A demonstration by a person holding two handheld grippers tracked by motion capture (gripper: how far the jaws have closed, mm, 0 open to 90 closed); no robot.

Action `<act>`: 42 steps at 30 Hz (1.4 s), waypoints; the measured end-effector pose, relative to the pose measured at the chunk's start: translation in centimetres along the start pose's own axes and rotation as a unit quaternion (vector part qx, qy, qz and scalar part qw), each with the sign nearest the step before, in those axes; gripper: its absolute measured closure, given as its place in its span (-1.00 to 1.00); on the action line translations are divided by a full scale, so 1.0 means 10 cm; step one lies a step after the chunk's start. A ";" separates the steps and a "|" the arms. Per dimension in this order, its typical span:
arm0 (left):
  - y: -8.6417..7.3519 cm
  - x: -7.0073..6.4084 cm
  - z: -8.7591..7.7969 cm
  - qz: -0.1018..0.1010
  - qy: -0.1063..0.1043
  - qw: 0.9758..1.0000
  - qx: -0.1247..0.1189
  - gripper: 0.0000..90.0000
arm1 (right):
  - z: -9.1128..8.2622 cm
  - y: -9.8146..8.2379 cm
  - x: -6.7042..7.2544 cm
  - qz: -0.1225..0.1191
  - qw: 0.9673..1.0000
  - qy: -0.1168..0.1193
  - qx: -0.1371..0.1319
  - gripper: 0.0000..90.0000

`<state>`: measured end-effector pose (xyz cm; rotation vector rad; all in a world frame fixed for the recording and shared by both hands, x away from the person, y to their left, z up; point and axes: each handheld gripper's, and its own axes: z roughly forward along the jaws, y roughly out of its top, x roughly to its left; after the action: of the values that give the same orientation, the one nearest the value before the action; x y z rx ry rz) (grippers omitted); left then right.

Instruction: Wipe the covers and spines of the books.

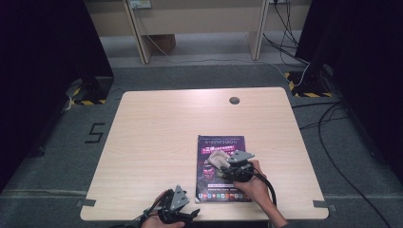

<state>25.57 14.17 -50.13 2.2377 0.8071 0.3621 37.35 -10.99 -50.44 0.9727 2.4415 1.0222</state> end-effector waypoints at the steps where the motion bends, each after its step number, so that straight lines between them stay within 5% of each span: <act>1: 0.00 -0.01 -0.01 0.004 -0.001 1.000 0.003 -0.47 | 0.01 0.01 0.03 0.000 1.000 0.002 0.000 0.47; 14: -0.02 -0.04 -0.01 0.010 -0.003 1.000 0.007 -0.49 | 0.09 0.09 0.39 -0.035 0.998 0.050 -0.004 0.45; 25: -0.03 -0.02 0.00 0.009 0.002 1.000 0.014 -0.49 | 0.09 0.09 0.44 -0.046 0.997 0.058 -0.001 0.33; 31: -0.04 -0.01 0.00 0.007 0.003 1.000 0.012 -0.49 | 0.08 0.09 0.52 -0.050 0.995 0.081 0.003 0.33; 42: -0.03 0.00 0.00 0.010 0.002 1.000 0.013 -0.49 | 0.08 0.08 0.43 0.009 0.992 0.123 0.002 0.47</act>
<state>25.41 14.31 -50.36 2.2710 0.7969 0.3675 35.04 -7.16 -50.52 0.9211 2.6363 1.2075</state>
